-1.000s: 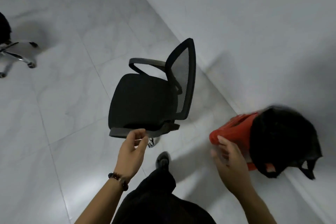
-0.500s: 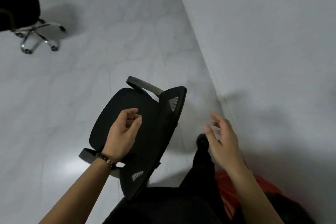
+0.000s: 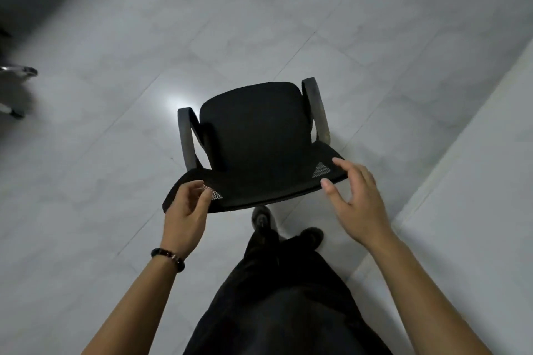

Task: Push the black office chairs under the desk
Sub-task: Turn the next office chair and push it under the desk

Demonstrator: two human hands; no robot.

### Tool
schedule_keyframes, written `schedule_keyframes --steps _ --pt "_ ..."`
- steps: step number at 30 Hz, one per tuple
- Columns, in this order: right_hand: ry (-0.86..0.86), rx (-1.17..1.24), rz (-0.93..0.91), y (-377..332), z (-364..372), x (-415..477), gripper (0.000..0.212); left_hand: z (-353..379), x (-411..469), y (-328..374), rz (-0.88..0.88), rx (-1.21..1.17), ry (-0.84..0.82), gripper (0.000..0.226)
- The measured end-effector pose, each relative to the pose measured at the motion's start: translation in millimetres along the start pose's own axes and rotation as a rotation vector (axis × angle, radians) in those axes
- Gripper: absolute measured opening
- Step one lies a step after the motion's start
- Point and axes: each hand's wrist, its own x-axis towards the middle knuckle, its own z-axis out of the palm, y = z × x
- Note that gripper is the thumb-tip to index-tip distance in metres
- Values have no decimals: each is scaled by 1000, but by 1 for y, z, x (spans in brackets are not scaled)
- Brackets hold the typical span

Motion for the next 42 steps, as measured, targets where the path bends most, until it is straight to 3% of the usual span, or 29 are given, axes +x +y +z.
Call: schedule_keyframes --steps 5,9,14,20,32,42 --pt "-209 -471 -97 9 39 23 74 14 17 -47 125 431 112 23" --pt "-120 -554 -82 8 54 26 76 25 32 -53 196 598 152 34" --pt "-122 -579 -64 3 53 36 82 25 35 -54 236 622 203 34" --pt "-200 -615 -138 2 33 72 88 40 34 -40 142 639 188 45" --pt "-338 -727 -486 -19 -4 227 92 94 51 16 -41 561 279 58" --pt "-317 -689 -623 -128 75 351 84 6 190 19 -76 600 377 65"
